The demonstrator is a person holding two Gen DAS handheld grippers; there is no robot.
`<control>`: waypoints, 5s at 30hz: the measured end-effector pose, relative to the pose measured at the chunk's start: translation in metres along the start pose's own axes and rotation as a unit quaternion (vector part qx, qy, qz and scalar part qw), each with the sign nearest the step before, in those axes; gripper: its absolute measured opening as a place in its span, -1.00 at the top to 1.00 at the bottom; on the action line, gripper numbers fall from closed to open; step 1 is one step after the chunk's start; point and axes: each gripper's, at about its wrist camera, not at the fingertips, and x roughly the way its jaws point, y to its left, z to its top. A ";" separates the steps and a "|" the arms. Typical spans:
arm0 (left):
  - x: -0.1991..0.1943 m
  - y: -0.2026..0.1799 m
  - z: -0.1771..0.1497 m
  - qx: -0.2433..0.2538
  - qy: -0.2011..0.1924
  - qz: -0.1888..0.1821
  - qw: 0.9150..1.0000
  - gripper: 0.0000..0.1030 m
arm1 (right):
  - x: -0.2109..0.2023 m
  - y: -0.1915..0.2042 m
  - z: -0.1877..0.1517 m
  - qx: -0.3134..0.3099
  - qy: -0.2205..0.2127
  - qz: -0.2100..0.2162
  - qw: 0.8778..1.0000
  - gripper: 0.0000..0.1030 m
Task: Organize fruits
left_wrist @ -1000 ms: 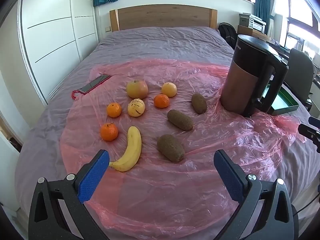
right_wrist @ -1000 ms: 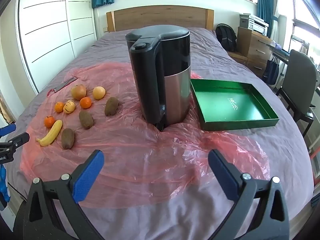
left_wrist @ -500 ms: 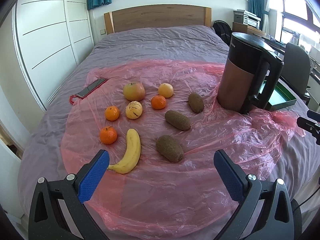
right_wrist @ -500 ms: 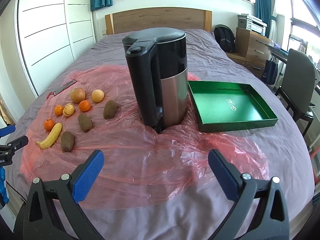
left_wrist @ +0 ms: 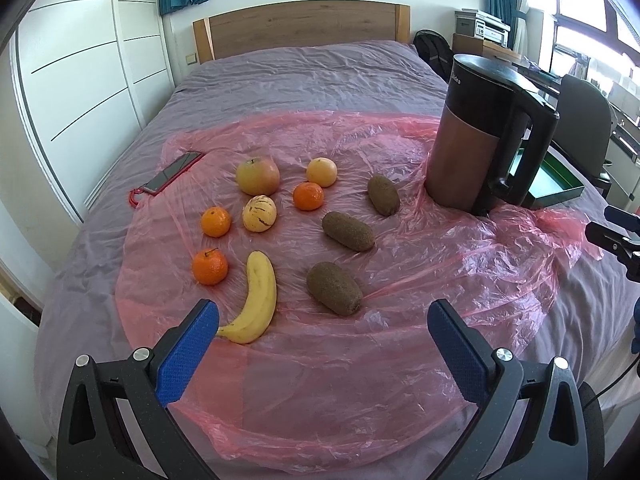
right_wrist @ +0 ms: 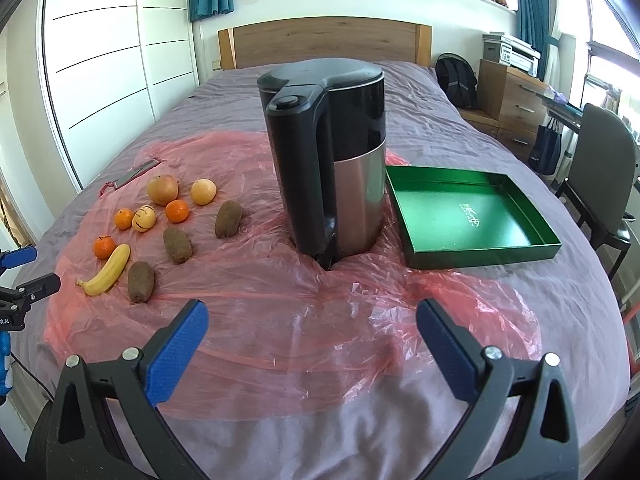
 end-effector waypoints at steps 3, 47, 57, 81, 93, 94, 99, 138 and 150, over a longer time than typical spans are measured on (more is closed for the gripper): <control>0.000 0.003 0.001 0.001 0.002 0.002 1.000 -0.98 | 0.000 0.001 0.000 -0.003 -0.001 -0.001 1.000 -1.00; 0.063 0.068 -0.013 -0.054 0.065 0.045 0.995 -0.97 | 0.042 0.060 0.002 -0.087 0.026 0.097 0.991 -1.00; 0.098 0.076 -0.011 -0.053 0.083 0.047 0.994 -0.91 | 0.082 0.095 0.022 -0.114 0.045 0.131 0.984 -1.00; 0.172 0.074 -0.012 -0.041 0.144 0.017 0.989 -0.15 | 0.235 0.193 0.060 -0.192 0.147 0.211 0.947 -0.24; 0.183 0.068 -0.008 -0.035 0.160 0.004 0.986 -0.02 | 0.264 0.202 0.054 -0.203 0.193 0.223 0.934 0.14; 0.184 0.069 -0.008 -0.037 0.161 0.002 0.986 -0.01 | 0.265 0.202 0.054 -0.203 0.194 0.223 0.933 0.14; 0.186 0.069 -0.009 -0.033 0.162 -0.015 0.986 0.27 | 0.267 0.203 0.054 -0.206 0.199 0.215 0.934 0.67; 0.047 0.045 0.003 -0.072 0.063 -0.075 0.993 0.47 | 0.097 0.148 0.051 -0.142 0.115 0.184 0.966 0.69; 0.003 -0.080 0.044 0.011 0.050 -0.194 0.980 0.47 | 0.023 0.015 0.027 -0.066 0.087 0.114 0.987 0.69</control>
